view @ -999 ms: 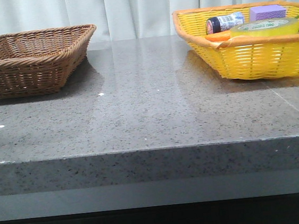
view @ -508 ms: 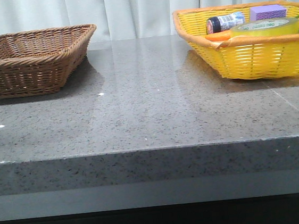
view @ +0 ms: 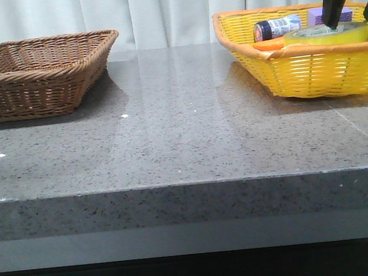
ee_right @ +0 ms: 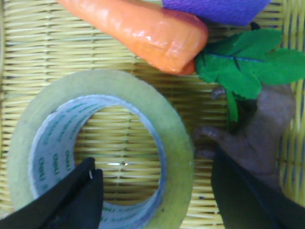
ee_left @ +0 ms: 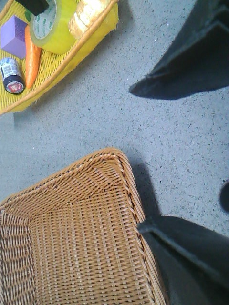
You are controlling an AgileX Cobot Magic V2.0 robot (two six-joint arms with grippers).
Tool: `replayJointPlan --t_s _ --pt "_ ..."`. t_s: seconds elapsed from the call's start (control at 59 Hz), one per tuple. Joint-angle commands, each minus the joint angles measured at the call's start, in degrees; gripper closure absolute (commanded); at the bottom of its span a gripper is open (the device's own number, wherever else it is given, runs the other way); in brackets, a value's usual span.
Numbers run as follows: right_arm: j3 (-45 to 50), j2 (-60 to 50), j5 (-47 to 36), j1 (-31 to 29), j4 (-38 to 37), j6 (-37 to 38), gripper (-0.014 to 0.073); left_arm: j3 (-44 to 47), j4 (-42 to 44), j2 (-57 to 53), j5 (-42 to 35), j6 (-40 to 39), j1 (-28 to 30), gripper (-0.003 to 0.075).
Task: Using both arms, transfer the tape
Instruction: 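Lower the right gripper into the yellow basket onto the tape roll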
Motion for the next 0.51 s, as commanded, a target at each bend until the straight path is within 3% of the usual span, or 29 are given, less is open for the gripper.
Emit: replayJointPlan --t_s 0.0,0.169,0.491 --pt "-2.35 -2.10 -1.66 -0.30 -0.62 -0.38 0.0088 -1.90 -0.81 -0.16 -4.51 0.00 -0.54 0.0209" --pt "-2.35 -0.03 -2.01 -0.30 -0.62 -0.38 0.0095 -1.90 -0.81 -0.16 -4.30 0.00 -0.54 0.0209" --pt "-2.35 0.92 -2.38 -0.30 -0.62 -0.38 0.0412 -1.90 -0.81 -0.16 -4.17 0.00 -0.54 0.0209"
